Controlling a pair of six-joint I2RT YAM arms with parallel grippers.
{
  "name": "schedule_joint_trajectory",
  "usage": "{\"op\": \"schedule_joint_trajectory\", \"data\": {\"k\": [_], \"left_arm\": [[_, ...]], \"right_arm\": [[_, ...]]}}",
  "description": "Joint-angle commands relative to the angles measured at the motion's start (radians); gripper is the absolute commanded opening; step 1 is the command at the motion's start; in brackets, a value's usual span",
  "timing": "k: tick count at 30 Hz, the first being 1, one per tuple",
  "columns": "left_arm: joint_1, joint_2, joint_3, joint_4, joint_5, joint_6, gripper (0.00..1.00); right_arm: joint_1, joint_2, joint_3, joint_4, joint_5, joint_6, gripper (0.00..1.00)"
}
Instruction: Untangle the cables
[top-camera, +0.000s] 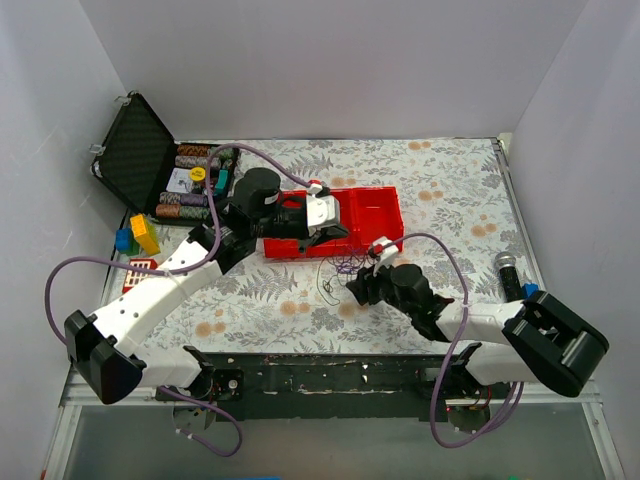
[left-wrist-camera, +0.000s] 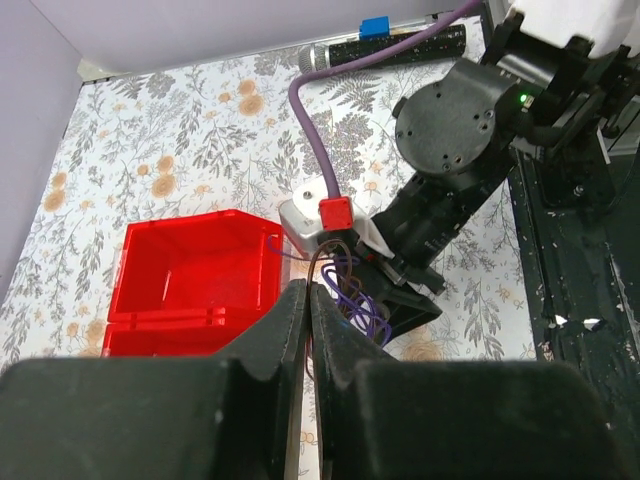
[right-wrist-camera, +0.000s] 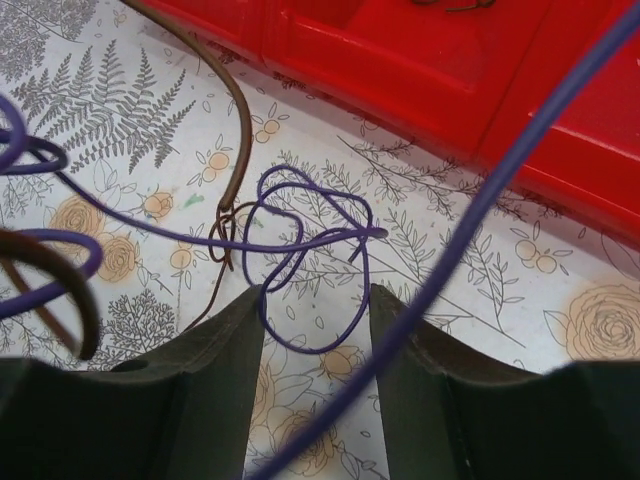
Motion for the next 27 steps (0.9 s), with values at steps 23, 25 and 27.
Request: {"op": "schedule_joint_trajectory", "data": {"k": [23,25,27], "left_arm": [[-0.004,-0.116,0.198,0.156,-0.222,0.042,0.00],[-0.004,-0.128,0.219,0.188,-0.254,0.071,0.00],[-0.004,-0.139,0.242,0.231,-0.288,0.097,0.00]], "right_arm": [[0.000,-0.165,-0.040,-0.293,0.164,0.168,0.01],[0.000,-0.223,-0.052,-0.368,0.204,0.197,0.01],[0.000,-0.264,-0.056,-0.433,0.230,0.225,0.01]]}}
